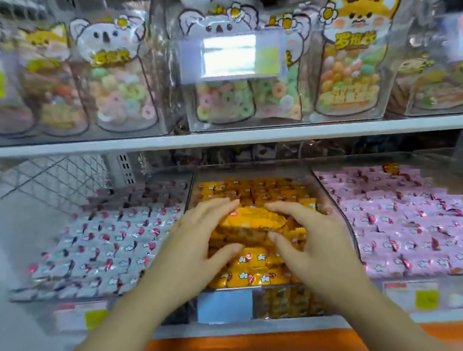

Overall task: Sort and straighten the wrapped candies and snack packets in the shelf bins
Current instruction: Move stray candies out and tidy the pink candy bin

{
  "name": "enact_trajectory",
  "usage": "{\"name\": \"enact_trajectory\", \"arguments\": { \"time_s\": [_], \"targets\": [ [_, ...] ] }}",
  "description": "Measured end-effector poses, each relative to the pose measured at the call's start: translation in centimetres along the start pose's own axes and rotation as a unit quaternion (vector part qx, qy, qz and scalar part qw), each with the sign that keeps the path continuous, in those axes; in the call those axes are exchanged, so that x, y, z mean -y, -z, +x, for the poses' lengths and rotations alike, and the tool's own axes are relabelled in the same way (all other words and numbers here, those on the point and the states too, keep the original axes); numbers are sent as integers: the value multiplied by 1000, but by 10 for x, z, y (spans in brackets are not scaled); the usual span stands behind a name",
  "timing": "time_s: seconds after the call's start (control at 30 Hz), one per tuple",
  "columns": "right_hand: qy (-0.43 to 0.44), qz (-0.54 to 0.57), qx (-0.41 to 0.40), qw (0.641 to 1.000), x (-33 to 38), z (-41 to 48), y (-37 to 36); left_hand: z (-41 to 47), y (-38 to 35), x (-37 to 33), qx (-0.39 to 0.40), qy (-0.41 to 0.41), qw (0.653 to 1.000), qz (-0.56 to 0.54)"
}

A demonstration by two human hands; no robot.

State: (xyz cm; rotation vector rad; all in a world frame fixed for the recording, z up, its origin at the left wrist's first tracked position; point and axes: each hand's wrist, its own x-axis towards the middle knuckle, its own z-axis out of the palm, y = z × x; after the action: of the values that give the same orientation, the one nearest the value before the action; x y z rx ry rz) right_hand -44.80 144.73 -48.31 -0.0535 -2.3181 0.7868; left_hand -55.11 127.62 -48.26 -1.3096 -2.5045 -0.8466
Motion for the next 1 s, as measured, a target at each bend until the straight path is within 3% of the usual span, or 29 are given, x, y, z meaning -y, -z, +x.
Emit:
{"name": "enact_trajectory", "arguments": {
  "time_s": [0.27, 0.4, 0.67, 1.0],
  "targets": [
    [-10, -33, 49, 998, 6, 2, -22, -3, 1, 18, -1, 45, 999, 29],
    [-45, -119, -44, 991, -7, 14, -7, -4, 3, 21, -11, 58, 998, 24],
    [-187, 1, -212, 959, -43, 25, 34, 22, -7, -2, 10, 41, 999, -4],
    [-265, 74, -246, 930, -86, 22, 61, 125, -74, -25, 106, 93, 990, 22]
  ]
}}
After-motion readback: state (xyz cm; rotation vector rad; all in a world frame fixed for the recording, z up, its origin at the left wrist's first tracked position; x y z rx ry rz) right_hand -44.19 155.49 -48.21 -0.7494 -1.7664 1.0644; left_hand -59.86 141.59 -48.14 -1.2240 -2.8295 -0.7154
